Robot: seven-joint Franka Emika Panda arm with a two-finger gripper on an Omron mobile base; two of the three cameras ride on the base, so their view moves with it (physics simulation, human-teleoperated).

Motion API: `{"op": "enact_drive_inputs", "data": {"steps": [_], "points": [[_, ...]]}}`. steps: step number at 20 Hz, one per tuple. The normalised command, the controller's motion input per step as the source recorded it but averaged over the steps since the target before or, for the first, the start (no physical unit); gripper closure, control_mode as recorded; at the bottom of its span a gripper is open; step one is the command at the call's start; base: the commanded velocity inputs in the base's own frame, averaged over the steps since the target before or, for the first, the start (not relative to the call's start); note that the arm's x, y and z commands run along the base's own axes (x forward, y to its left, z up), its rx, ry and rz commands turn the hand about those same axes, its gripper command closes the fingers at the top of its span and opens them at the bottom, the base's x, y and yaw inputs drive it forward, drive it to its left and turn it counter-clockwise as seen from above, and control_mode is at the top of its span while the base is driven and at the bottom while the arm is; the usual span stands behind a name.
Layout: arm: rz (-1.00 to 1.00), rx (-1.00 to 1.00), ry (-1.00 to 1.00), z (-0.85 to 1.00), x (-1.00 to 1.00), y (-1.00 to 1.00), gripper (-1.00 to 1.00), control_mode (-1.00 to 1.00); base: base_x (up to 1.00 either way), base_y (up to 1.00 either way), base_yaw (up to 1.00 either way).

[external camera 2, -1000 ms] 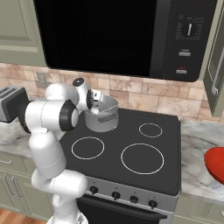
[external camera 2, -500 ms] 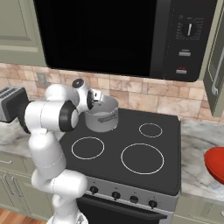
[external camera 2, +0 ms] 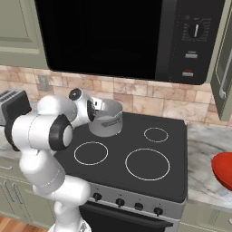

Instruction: Open the cabinet and move the ladle to the pot. Then close the cabinet.

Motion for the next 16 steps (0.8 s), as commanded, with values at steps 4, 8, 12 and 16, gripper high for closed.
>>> {"op": "enact_drive_inputs", "data": {"steps": [4,8,12,16], "points": [[-0.08,0.05,-0.01,0.61,-0.38,0.00,-1.00,-1.00,0.00,0.00,0.00],[-0.06,0.05,0.00,0.52,-0.55,0.00,-1.00,-1.00,0.00,0.00,0.00],[-0.03,0.15,0.07,0.62,-0.81,-0.18,-1.00,-1.00,0.00,0.00,0.00],[-0.01,0.09,0.08,0.58,-0.77,-0.21,-1.00,-1.00,0.00,0.00,0.00]]}}
